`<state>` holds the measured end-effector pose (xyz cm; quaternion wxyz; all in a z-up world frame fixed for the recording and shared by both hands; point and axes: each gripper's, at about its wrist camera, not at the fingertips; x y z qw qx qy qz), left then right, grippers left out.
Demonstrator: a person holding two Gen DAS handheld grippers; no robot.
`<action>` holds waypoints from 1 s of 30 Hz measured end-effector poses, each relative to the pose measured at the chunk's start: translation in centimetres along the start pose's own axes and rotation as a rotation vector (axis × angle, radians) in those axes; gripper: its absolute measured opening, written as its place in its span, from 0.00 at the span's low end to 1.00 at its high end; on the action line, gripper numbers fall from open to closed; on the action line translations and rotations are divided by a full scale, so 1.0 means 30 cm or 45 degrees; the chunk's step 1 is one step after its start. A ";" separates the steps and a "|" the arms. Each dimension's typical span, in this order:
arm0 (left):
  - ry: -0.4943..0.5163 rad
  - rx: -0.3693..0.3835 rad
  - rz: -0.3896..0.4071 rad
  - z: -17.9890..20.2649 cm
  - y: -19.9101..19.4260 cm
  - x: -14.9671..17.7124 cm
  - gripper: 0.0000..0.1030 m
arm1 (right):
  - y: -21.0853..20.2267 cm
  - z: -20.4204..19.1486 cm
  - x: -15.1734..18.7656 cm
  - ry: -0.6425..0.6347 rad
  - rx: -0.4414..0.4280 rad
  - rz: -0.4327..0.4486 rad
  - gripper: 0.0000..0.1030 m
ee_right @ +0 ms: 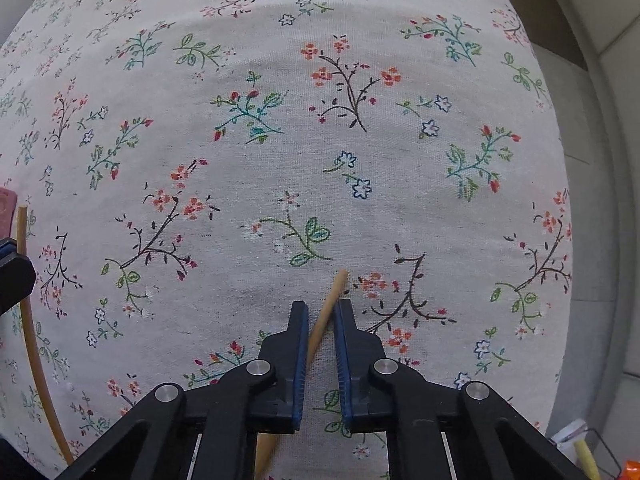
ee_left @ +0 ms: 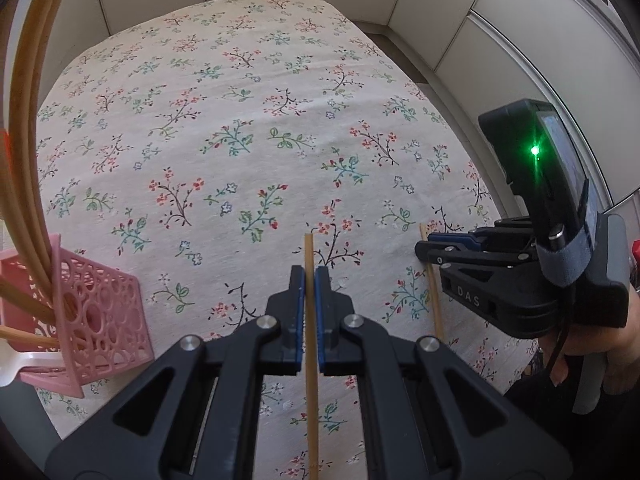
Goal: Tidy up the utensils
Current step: 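Lift both chopsticks and carry them over the pink basket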
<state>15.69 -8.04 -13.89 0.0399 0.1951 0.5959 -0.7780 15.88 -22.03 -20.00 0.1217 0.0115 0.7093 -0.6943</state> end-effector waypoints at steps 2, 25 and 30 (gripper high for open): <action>0.007 -0.017 0.022 0.004 -0.011 0.004 0.05 | -0.003 0.008 0.003 0.010 -0.014 0.007 0.05; -0.010 0.034 0.330 -0.006 -0.341 0.053 0.05 | -0.411 0.010 0.107 0.048 -0.133 0.458 0.05; -0.004 0.058 0.423 -0.006 -0.431 0.071 0.05 | -0.506 -0.004 0.122 0.046 -0.136 0.559 0.04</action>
Point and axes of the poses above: each gripper's, at about its wrist camera, not at the fingertips, and y roughly the way its jaws point, z to its right, x to its underside, and after that the axes turned 12 degrees about -y, right-handed
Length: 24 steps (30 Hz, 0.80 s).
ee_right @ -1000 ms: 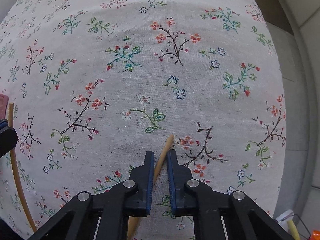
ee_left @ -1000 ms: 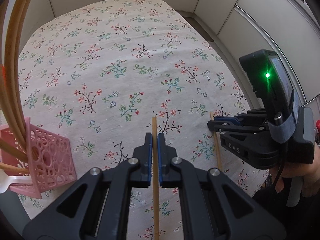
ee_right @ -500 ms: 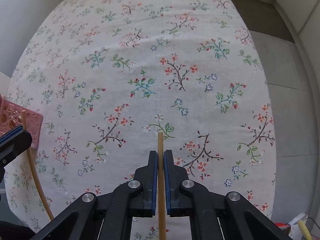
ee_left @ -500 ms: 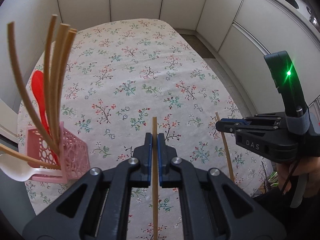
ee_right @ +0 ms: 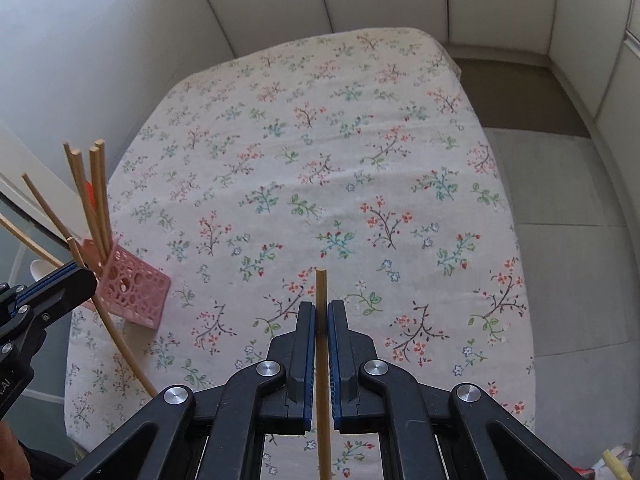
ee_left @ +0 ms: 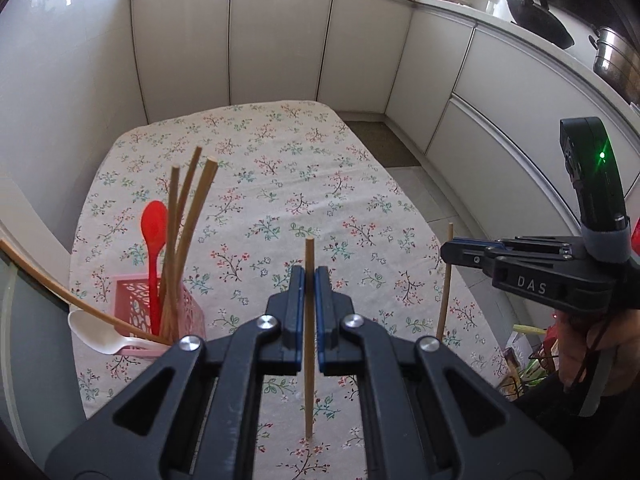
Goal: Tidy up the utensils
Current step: 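Lift both chopsticks and carry them over the pink basket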
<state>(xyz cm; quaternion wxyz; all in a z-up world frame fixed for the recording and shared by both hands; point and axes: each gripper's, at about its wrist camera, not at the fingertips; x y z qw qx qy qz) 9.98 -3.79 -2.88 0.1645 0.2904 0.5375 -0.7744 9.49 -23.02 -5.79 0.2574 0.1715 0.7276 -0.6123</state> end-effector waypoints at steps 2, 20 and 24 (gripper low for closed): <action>0.004 0.005 0.040 0.002 -0.033 -0.009 0.05 | -0.026 -0.014 -0.013 -0.003 -0.014 0.037 0.04; -0.116 0.041 0.505 -0.118 -0.402 -0.125 0.05 | -0.286 -0.139 -0.130 -0.031 -0.077 0.444 0.04; -0.153 -0.048 0.588 -0.171 -0.430 -0.137 0.05 | -0.281 -0.161 -0.142 -0.043 -0.096 0.446 0.04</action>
Point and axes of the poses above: each gripper's, at about its wrist camera, not at the fingertips, and y roughly the way its jaws point, z to its right, x to its underside, and after that the axes turned 12 degrees about -y, right-handed
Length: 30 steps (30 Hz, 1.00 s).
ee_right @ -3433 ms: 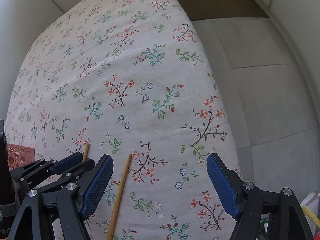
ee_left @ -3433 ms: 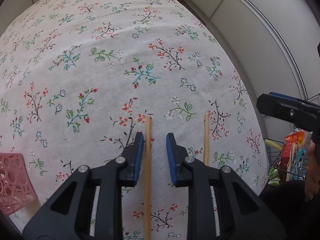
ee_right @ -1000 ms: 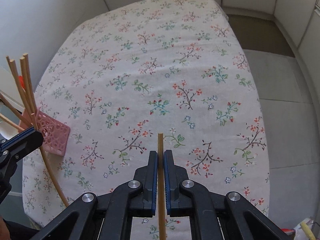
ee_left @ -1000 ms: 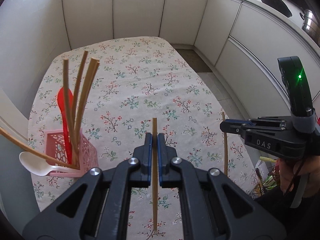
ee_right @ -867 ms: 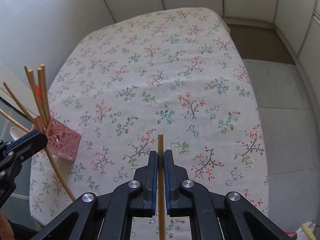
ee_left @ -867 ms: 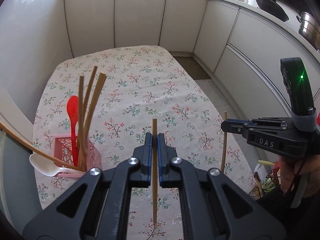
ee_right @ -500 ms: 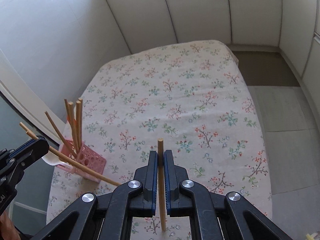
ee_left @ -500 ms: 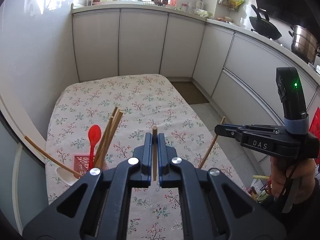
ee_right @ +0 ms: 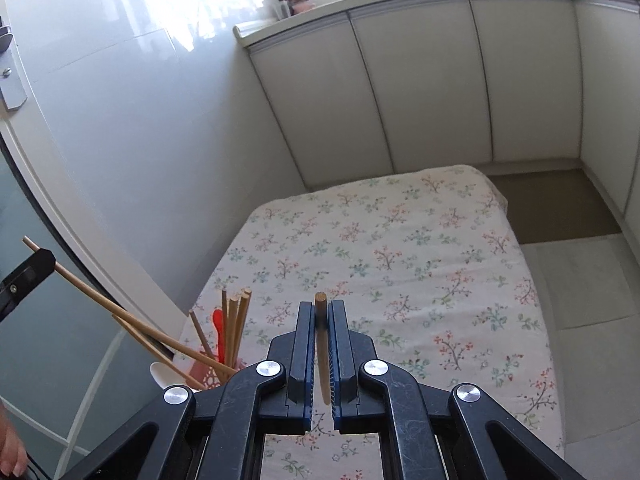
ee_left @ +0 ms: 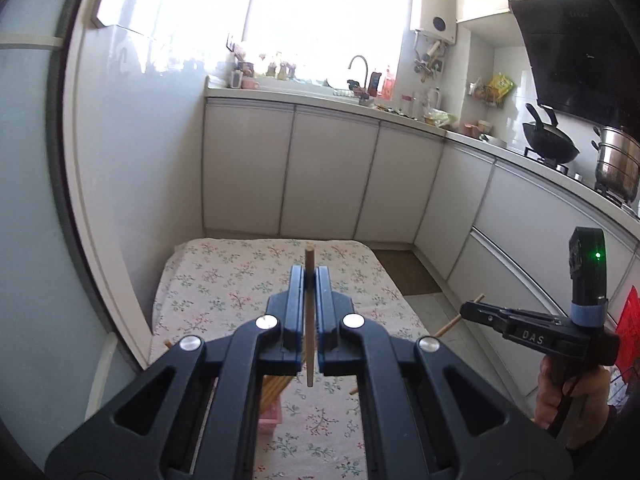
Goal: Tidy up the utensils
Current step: 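Lift both chopsticks and carry them over the pink basket, then open both tools to drop the chopsticks into the pink basket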
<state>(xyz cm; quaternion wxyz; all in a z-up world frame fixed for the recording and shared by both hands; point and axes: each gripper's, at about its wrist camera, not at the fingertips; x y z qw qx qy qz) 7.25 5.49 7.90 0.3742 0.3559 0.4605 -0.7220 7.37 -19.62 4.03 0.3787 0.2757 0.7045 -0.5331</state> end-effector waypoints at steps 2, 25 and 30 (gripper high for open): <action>-0.004 -0.067 0.034 -0.027 0.002 -0.005 0.05 | 0.007 -0.009 -0.002 -0.003 -0.006 -0.003 0.04; 0.046 -0.334 -0.061 -0.114 0.278 0.087 0.05 | 0.047 -0.023 0.009 -0.009 -0.024 -0.033 0.04; 0.004 -0.289 -0.150 -0.135 0.292 0.100 0.16 | 0.047 -0.033 0.007 -0.007 -0.046 -0.023 0.04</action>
Point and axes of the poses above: each gripper's, at about its wrist camera, not at the fingertips, and y roughly the way its jaws point, z to its right, x to its underside, and after that the axes turned 12 degrees about -y, right-handed
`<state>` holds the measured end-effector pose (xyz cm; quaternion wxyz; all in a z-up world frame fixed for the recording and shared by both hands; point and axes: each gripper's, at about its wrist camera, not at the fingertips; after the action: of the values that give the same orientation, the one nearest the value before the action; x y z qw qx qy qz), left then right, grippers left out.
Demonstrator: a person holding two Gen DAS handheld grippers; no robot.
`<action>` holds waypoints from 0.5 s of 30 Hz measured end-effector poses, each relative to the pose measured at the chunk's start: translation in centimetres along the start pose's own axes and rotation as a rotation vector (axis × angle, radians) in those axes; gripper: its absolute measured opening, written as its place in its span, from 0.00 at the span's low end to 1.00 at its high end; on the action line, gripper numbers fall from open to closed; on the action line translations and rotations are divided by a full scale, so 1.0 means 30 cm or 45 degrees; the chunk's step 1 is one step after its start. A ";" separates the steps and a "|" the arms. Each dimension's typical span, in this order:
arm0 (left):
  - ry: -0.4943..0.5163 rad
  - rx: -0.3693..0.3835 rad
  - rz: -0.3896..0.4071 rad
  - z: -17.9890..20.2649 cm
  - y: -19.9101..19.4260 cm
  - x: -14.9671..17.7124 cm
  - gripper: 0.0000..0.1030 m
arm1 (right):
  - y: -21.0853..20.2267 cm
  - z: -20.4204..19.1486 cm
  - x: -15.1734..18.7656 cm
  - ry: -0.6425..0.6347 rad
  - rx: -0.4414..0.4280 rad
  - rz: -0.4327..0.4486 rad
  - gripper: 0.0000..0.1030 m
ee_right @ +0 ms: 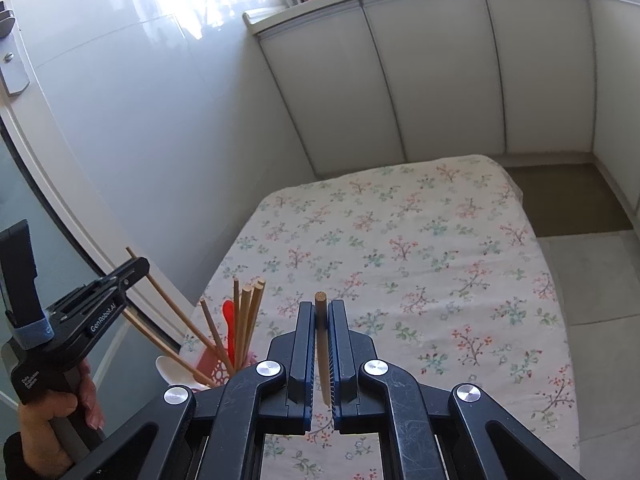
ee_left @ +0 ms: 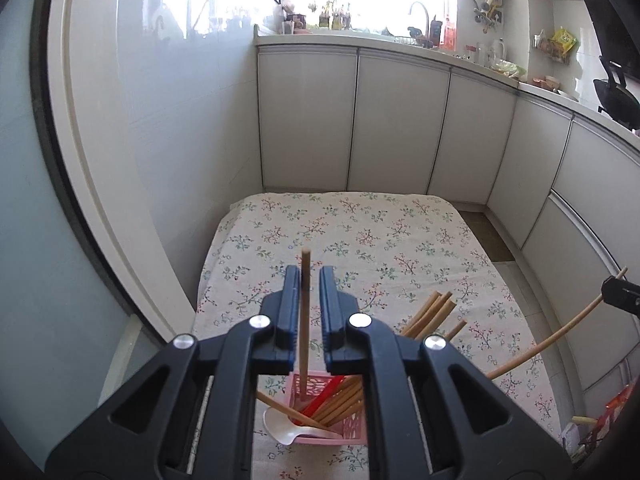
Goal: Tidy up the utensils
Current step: 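Open both tools to drop the chopsticks into the pink basket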
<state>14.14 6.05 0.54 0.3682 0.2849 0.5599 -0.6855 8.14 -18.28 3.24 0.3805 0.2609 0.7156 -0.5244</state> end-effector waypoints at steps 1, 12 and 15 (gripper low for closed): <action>-0.013 0.019 -0.004 -0.002 -0.013 -0.001 0.26 | -0.003 -0.003 -0.001 0.003 -0.010 0.005 0.04; -0.015 0.023 -0.051 -0.043 -0.117 0.025 0.56 | -0.031 -0.112 -0.049 -0.024 -0.122 0.070 0.05; -0.012 0.023 -0.077 -0.063 -0.133 0.037 0.60 | -0.030 -0.158 -0.059 -0.045 -0.147 0.084 0.05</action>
<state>10.19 8.11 1.48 0.3476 0.2678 0.5603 -0.7025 7.19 -14.01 5.96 0.4244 0.2528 0.7289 -0.4740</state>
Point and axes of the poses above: each gripper's, at about its wrist camera, not at the fingertips, and y roughly the way its jaws point, z to its right, x to its underside, and after that the axes turned 12 degrees about -y, right-handed
